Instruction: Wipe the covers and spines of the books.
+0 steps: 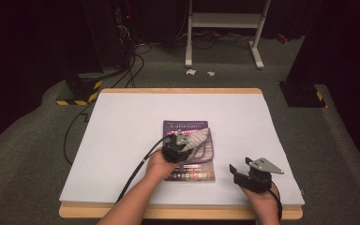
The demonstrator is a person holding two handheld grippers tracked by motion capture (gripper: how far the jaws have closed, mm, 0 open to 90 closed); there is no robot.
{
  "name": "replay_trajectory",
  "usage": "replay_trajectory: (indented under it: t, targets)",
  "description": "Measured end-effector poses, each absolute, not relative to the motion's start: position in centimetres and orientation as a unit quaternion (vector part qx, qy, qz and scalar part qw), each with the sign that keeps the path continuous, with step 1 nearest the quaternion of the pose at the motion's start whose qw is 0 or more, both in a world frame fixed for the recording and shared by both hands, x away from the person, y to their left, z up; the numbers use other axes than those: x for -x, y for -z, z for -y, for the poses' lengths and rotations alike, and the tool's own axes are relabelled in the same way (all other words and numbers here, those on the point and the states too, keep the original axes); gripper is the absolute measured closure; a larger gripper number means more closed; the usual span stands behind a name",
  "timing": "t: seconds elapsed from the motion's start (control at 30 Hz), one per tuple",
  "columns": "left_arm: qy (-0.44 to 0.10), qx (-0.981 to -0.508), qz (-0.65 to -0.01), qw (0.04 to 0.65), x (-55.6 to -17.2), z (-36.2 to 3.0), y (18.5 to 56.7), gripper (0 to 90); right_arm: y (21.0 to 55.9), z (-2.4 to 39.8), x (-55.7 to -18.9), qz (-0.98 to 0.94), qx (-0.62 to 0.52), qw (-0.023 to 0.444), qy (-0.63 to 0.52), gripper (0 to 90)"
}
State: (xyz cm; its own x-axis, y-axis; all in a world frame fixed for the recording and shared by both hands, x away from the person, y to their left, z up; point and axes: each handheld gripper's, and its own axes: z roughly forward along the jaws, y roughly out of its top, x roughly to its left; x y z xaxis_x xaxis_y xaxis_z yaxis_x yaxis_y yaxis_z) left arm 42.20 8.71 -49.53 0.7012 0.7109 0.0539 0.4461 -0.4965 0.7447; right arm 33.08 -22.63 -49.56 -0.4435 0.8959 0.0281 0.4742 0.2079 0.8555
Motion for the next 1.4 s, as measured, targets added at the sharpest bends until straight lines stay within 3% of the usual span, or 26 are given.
replay_trajectory:
  t: [0.3,0.6,0.97,1.4]
  targets:
    - [-0.207,-0.824,-0.384,0.363,-41.2,-15.3,49.5,69.2,49.6,22.8,-33.1,-0.736,-0.468,0.252,-0.419,28.6]
    - [-0.213,-0.820,-0.390,0.361,-41.1,-15.3,49.3,69.3,49.7,22.7,-33.1,-0.736,-0.469,0.252,-0.419,28.6]
    - [-0.219,-0.842,-0.359,0.338,-41.4,-12.2,48.7,69.2,49.5,22.7,-33.0,-0.736,-0.465,0.253,-0.422,28.6]
    - [-0.180,-0.867,-0.299,0.355,-41.5,-3.0,49.1,68.6,49.3,22.4,-32.9,-0.739,-0.458,0.251,-0.426,28.6]
